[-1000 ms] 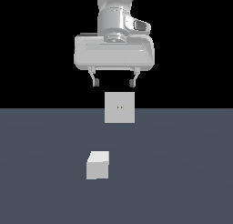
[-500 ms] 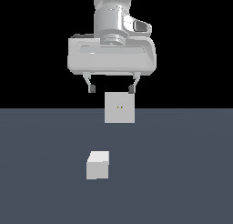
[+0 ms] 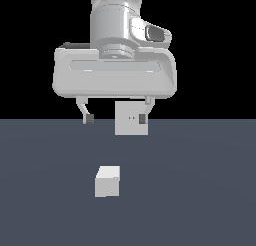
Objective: Plug the charger into the wall socket.
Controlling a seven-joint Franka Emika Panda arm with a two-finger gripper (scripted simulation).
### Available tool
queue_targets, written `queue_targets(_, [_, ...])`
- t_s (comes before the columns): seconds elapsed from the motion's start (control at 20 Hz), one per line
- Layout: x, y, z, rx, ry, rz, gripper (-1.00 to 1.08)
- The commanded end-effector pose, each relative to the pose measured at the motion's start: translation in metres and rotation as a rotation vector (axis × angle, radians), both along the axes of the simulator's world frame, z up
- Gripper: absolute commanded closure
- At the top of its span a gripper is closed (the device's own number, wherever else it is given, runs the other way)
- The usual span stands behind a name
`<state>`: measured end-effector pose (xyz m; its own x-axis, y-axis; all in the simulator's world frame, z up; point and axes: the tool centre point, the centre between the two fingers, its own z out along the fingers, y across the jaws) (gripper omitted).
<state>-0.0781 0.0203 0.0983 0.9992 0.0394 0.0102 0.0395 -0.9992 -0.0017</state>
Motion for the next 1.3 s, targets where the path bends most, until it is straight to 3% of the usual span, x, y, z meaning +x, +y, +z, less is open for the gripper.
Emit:
queue_targets(0.0, [-0.013, 0.002, -0.010, 0.000, -0.004, 0.003, -0.92])
queue_targets(0.45, [-0.037, 0.007, -0.034, -0.001, -0.011, 0.010, -0.92])
queue_targets(0.9, [-0.039, 0.007, -0.040, -0.001, -0.011, 0.011, -0.92])
queue_targets(1.25, [-0.040, 0.007, -0.067, -0.001, -0.011, 0.011, -0.92])
